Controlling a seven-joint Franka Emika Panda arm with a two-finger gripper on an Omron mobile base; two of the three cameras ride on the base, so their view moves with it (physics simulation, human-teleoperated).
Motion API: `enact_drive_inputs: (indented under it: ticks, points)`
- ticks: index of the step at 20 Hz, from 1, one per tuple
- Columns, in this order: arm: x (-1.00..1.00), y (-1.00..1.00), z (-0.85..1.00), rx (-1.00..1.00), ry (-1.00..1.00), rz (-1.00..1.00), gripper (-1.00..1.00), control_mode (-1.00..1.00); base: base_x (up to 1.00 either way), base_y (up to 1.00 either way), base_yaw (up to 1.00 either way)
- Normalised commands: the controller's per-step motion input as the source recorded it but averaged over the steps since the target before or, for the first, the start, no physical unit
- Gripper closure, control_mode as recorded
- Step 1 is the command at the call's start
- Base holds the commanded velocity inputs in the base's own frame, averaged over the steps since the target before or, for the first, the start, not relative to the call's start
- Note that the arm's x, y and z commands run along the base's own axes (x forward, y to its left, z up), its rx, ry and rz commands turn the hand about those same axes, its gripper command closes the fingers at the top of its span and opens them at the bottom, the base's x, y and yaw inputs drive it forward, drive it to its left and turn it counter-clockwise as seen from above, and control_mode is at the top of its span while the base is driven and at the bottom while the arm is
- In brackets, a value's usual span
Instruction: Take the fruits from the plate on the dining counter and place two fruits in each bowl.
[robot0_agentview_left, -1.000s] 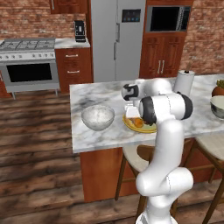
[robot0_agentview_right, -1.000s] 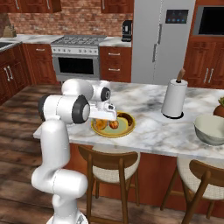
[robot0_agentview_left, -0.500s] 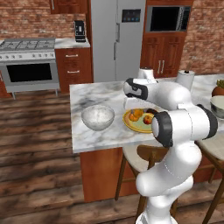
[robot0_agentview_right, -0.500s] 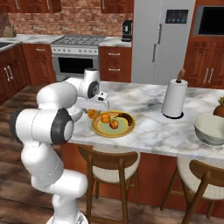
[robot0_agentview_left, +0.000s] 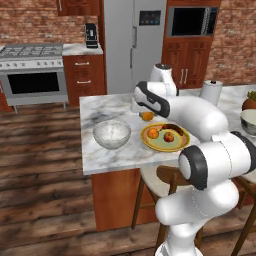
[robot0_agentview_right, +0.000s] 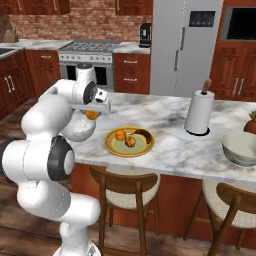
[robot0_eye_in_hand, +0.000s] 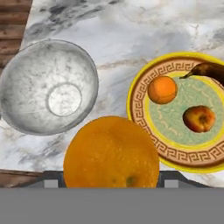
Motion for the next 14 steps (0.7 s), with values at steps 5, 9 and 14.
enact_drive_inputs:
  ticks: [5, 9, 14]
  points:
    - [0.19, 0.87, 0.12, 0.00, 0.17, 0.11, 1.00, -1.00, 0.00, 0.00, 0.00]
    - [0.02, 0.80, -0.05, 0.00, 0.18, 0.11, 1.00, -1.00, 0.00, 0.00, 0.00]
    - [0.08, 0.34, -0.33, 0.00, 0.06, 0.03, 1.00, -1.00, 0.00, 0.00, 0.00]
